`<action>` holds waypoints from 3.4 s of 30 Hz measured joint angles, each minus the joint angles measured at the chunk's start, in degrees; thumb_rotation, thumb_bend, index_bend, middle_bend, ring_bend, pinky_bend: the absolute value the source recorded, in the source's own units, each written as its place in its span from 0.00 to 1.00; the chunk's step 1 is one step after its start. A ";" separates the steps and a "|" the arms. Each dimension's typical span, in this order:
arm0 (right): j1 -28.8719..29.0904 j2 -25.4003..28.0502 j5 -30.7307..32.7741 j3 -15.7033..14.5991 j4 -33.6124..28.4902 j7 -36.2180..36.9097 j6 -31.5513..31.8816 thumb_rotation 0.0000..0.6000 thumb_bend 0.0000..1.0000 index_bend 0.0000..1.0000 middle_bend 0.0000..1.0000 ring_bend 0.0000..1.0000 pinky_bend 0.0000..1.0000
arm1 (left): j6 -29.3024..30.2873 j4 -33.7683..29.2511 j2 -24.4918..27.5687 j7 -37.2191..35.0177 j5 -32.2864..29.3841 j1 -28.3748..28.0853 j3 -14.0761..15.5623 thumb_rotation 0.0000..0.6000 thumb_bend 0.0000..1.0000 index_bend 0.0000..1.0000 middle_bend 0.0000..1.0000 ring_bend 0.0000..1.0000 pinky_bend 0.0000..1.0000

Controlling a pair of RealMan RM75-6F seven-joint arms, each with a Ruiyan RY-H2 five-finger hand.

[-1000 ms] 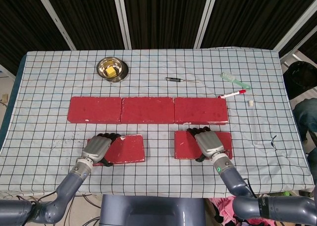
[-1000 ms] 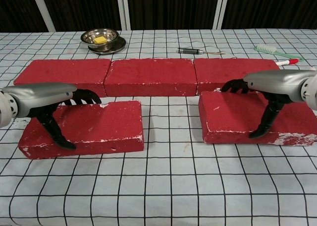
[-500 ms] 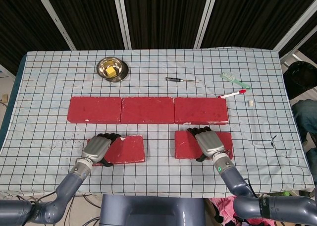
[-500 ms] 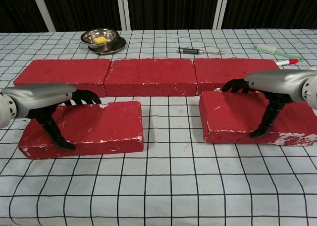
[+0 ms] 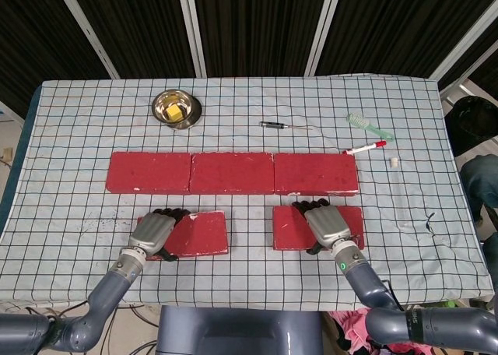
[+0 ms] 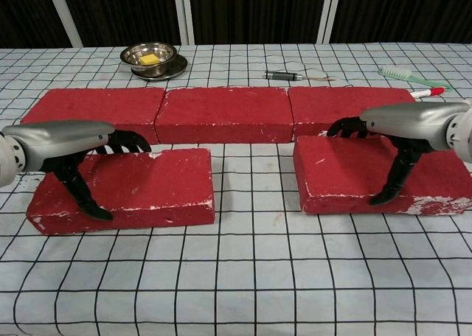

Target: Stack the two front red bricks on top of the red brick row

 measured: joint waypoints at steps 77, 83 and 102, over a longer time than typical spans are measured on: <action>35.62 -4.02 31.09 0.50 31.83 5.79 -27.78 1.00 0.00 0.12 0.20 0.18 0.13 | -33.46 35.39 4.74 -37.39 20.50 -15.27 -12.17 1.00 0.27 0.19 0.22 0.15 0.24; 36.14 -4.73 31.35 -0.16 32.69 5.95 -26.92 1.00 0.00 0.12 0.20 0.18 0.13 | -34.09 35.60 4.99 -38.49 20.87 -15.67 -11.71 1.00 0.27 0.19 0.22 0.15 0.24; 36.65 -5.17 31.23 -1.25 33.11 7.11 -27.28 1.00 0.00 0.12 0.20 0.18 0.13 | -34.52 37.87 3.61 -37.62 19.22 -17.37 -10.30 1.00 0.27 0.18 0.22 0.15 0.24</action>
